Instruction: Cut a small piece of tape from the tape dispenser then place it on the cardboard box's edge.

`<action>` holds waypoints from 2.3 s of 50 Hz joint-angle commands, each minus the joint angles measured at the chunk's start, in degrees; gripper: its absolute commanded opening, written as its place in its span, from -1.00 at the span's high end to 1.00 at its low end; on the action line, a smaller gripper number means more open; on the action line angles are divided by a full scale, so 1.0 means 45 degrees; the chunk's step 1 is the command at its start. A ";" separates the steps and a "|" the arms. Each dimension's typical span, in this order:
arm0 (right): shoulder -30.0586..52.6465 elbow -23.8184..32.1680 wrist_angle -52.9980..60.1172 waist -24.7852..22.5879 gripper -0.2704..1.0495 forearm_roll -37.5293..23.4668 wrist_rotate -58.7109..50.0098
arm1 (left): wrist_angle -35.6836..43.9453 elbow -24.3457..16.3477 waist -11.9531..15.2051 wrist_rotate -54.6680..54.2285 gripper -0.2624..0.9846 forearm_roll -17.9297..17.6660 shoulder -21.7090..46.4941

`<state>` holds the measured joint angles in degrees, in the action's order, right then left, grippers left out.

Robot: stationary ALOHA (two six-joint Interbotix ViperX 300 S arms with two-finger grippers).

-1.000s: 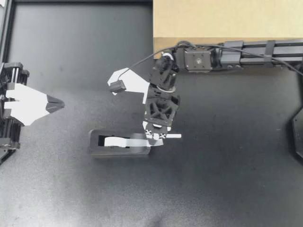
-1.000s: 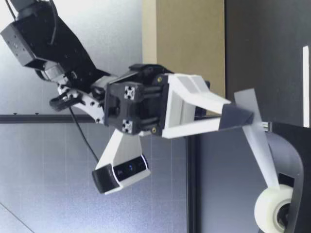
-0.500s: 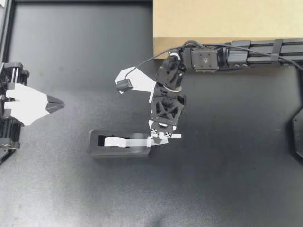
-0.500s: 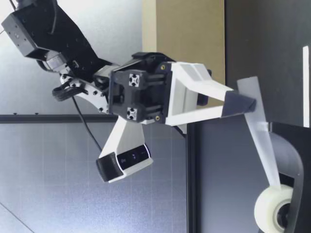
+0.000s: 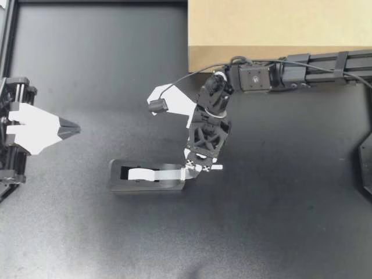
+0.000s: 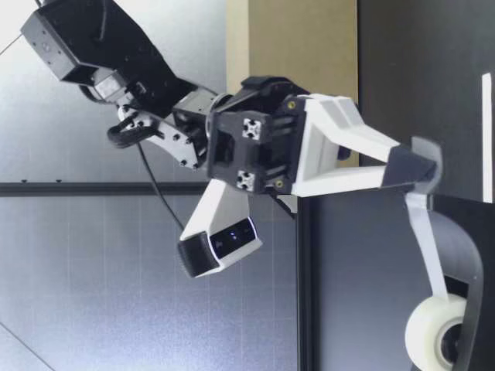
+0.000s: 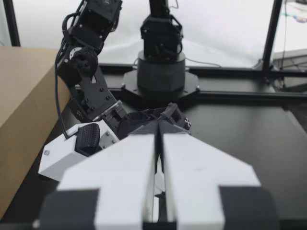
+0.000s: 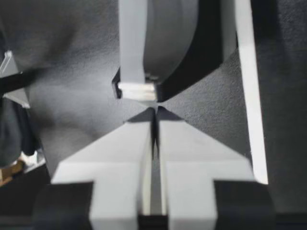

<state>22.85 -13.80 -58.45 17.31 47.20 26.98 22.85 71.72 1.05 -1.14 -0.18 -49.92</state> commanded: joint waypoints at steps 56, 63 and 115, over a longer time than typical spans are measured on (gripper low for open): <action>-0.5938 -0.1563 0.5605 -0.1211 0.68 -0.3926 -0.0117 | 0.1055 -0.3594 0.0020 -0.0078 -0.20 -0.0820 0.6777; -0.6016 -0.1445 0.5840 -0.1270 0.68 -0.4102 -0.0098 | 0.1094 -0.3965 0.0020 -0.0059 -0.16 -0.0938 0.7266; -0.6289 -0.1348 0.6445 -0.1523 0.68 -0.4141 -0.0117 | 0.2227 -0.4414 0.0020 -0.0059 0.03 -0.1328 0.8340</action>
<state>-3.34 -21.36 -29.88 10.63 28.48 26.46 32.52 53.09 1.05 -1.41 -6.06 -11.95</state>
